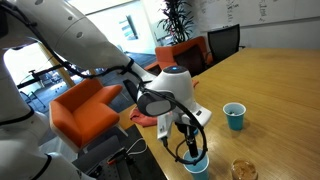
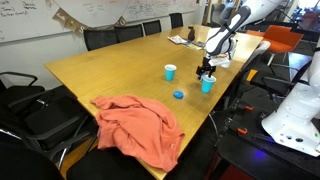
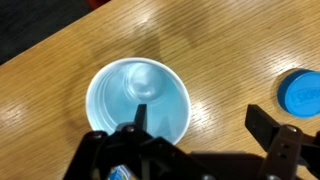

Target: Move the cup at the edge of the table forward

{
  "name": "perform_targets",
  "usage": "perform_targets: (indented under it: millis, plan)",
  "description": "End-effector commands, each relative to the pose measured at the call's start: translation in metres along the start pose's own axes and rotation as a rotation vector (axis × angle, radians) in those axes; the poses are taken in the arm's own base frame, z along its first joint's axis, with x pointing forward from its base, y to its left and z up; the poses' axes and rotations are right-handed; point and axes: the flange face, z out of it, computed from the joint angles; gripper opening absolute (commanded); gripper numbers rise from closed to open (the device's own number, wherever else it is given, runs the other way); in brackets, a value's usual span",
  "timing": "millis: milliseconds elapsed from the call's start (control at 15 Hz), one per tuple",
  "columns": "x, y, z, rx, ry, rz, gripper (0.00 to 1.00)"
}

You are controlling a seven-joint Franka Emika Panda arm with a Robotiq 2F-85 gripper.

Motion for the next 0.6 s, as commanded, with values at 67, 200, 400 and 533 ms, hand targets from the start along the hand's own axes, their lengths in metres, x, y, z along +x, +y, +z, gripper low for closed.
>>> perform_targets:
  millis: [67,200,400,533]
  plan:
    - [0.001,0.010,0.016,0.002,0.030,0.046,1.00]
    - [0.002,0.010,0.021,0.004,0.043,0.056,1.00]
    - [0.003,0.007,0.024,0.002,0.075,0.047,0.66]
    - [0.004,0.005,0.025,0.001,0.087,0.046,0.49]
